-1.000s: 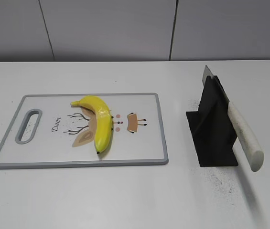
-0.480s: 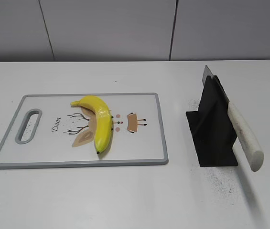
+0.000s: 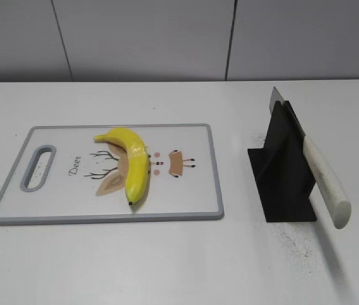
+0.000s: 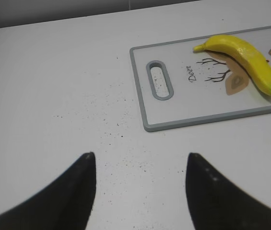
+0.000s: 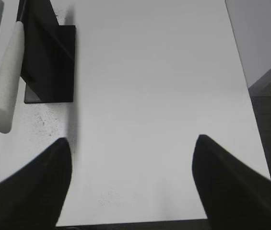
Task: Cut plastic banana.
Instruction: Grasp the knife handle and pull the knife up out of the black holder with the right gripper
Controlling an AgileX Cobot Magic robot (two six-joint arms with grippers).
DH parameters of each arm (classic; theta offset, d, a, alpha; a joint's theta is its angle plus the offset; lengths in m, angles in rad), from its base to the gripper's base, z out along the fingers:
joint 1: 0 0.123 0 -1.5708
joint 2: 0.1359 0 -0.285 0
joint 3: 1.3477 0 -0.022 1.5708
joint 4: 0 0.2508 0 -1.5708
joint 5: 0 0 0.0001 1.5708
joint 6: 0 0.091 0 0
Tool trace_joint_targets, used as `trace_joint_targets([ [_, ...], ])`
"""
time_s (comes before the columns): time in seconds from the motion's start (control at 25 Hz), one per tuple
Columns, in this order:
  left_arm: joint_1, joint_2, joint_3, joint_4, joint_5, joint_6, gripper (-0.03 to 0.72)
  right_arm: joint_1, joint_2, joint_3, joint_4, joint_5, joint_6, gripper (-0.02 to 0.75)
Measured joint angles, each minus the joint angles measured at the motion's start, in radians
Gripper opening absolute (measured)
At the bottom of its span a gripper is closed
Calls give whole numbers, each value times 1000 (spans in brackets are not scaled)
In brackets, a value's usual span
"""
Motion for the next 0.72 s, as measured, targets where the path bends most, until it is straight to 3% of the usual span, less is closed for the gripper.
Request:
trace_joint_targets([
  [0.2, 0, 0, 0, 0, 0, 0, 566, 35, 148, -68, 71, 1, 1, 592],
  [0.52, 0, 0, 0, 0, 0, 0, 566, 310, 394, -120, 92, 0, 101, 592],
  [0.72, 0, 0, 0, 0, 0, 0, 566, 358, 576, -189, 117, 1, 112, 592],
])
